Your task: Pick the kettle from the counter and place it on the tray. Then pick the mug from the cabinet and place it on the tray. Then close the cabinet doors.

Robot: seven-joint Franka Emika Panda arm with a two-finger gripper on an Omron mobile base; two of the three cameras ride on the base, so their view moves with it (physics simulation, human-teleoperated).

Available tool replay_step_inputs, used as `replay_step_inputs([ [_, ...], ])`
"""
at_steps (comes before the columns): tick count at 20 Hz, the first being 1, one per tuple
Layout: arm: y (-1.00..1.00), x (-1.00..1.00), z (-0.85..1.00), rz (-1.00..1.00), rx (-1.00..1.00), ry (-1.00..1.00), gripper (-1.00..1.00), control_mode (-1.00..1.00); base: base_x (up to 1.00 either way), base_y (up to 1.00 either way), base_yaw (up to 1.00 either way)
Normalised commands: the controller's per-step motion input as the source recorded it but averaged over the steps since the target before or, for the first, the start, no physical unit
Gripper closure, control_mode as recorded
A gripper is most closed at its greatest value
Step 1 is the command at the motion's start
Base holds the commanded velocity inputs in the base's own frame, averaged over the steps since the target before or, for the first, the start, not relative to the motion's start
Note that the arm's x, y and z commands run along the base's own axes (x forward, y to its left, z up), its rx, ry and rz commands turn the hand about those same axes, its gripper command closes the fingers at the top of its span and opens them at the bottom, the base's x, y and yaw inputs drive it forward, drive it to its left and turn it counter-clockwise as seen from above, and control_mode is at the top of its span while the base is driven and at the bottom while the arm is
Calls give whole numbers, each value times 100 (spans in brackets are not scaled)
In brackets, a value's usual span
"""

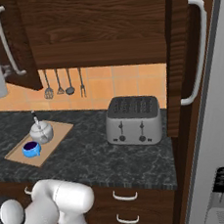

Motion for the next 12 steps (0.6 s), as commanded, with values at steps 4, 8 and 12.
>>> replay_step_inputs([
  [4, -79, 100, 0, 20, 1, 40, 100, -100, 0, 0, 0],
  [8, -78, 100, -19, 21, 2, 31, 100, -100, 0, 0, 0],
  [12, -44, 100, -45, 17, 1, 15, 100, -100, 0, 0, 0],
])
